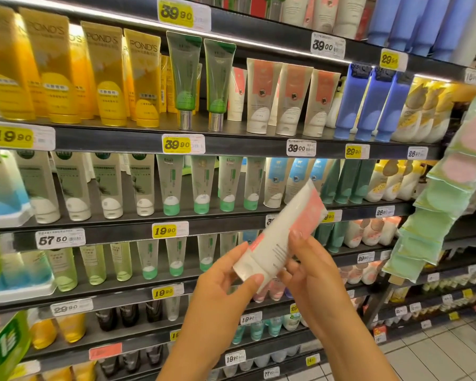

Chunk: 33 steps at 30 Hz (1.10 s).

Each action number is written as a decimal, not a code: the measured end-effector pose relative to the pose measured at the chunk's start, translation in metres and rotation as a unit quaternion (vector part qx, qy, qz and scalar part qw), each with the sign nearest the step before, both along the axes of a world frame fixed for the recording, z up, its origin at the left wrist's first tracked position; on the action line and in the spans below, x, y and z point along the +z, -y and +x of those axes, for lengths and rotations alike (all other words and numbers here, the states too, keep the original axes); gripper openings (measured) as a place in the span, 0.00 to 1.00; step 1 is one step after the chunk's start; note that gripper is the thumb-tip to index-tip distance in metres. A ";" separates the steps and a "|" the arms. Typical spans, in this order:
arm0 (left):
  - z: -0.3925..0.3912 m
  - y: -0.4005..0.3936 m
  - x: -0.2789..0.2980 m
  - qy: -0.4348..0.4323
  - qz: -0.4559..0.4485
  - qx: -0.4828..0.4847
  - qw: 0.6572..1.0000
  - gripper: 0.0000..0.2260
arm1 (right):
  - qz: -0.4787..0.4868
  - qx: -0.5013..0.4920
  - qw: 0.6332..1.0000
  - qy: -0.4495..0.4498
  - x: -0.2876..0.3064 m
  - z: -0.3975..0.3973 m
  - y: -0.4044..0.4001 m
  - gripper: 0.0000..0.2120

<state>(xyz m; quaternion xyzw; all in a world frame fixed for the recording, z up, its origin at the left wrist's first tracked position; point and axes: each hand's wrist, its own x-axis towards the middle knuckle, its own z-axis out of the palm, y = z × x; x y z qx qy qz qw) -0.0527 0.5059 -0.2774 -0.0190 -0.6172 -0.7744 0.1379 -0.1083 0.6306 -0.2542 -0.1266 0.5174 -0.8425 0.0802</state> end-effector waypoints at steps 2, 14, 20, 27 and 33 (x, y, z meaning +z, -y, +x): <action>0.001 -0.002 -0.001 -0.022 -0.039 0.034 0.998 0.21 | -0.014 0.015 1.000 0.006 0.001 0.001 0.000 0.21; 0.004 -0.014 -0.004 -0.092 -0.205 0.120 0.967 0.25 | -0.005 0.025 0.999 0.019 -0.001 0.002 -0.009 0.23; 0.007 -0.015 -0.001 -0.045 -0.141 0.086 0.985 0.23 | -0.017 0.028 0.999 0.006 0.002 0.008 -0.012 0.19; 0.011 -0.012 0.006 0.058 0.206 -0.078 0.974 0.20 | -0.017 -0.022 0.999 -0.015 0.010 0.008 -0.015 0.20; 0.018 -0.014 0.015 0.118 0.318 -0.135 0.931 0.07 | -0.006 -0.036 0.999 0.012 0.012 0.011 -0.015 0.24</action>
